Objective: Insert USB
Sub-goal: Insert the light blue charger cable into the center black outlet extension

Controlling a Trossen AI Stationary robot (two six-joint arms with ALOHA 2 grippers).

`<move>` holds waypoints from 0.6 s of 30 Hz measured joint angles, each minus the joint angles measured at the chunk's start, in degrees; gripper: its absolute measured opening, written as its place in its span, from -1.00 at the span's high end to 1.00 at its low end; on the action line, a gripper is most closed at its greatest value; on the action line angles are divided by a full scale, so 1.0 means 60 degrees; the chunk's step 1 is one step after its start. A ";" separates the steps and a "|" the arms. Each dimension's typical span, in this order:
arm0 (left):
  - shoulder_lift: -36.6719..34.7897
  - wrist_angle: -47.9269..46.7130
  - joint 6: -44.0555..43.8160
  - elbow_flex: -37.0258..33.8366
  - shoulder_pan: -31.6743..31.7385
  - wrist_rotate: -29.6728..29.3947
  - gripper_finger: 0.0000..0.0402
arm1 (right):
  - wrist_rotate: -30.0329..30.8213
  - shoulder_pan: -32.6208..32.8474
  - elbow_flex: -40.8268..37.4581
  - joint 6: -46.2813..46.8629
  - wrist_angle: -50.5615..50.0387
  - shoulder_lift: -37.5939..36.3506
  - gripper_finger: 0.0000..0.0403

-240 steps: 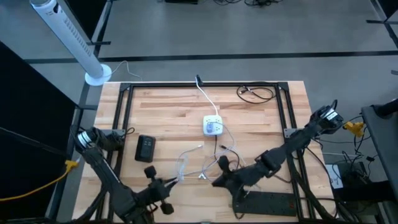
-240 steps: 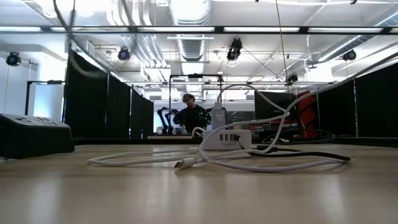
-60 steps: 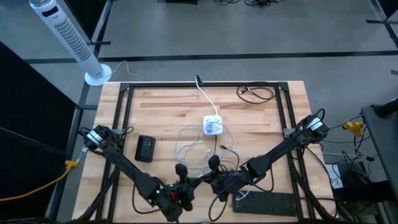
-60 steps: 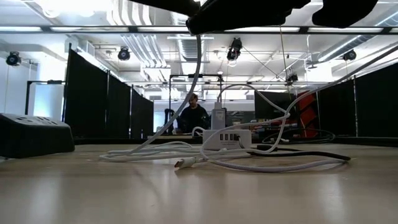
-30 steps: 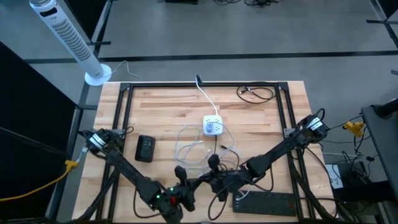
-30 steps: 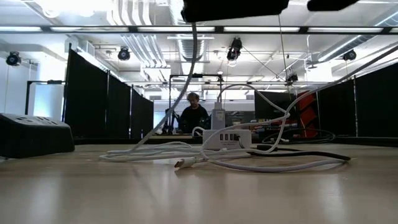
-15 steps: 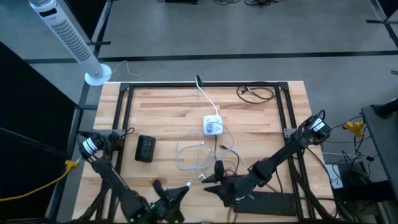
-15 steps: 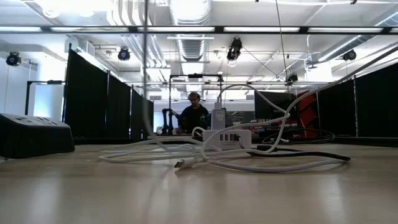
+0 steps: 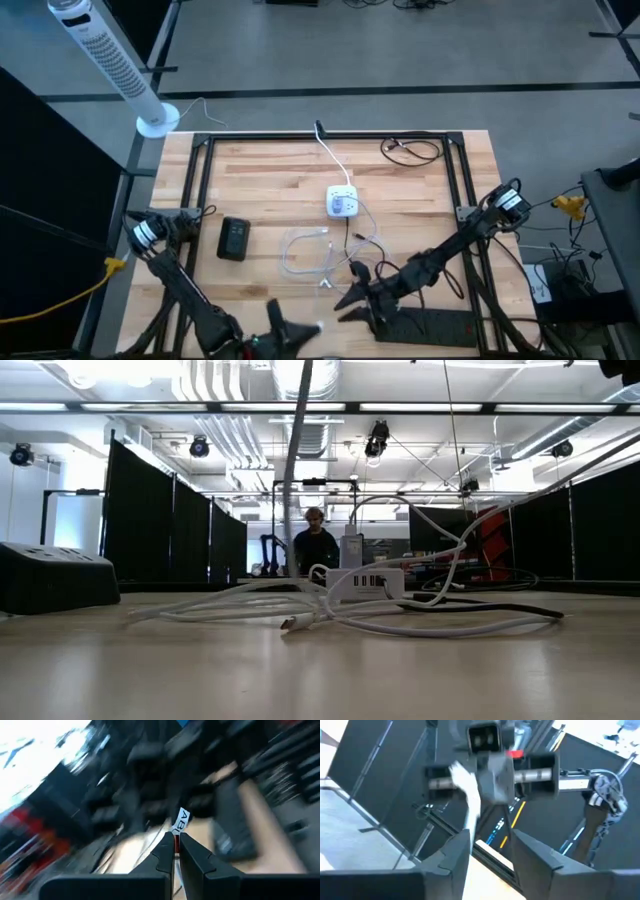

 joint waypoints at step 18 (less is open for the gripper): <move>-0.0015 0.2192 0.1902 -0.0004 0.0065 0.0888 0.98 | -0.0646 0.0342 0.1058 -0.0380 -0.0462 0.0007 0.00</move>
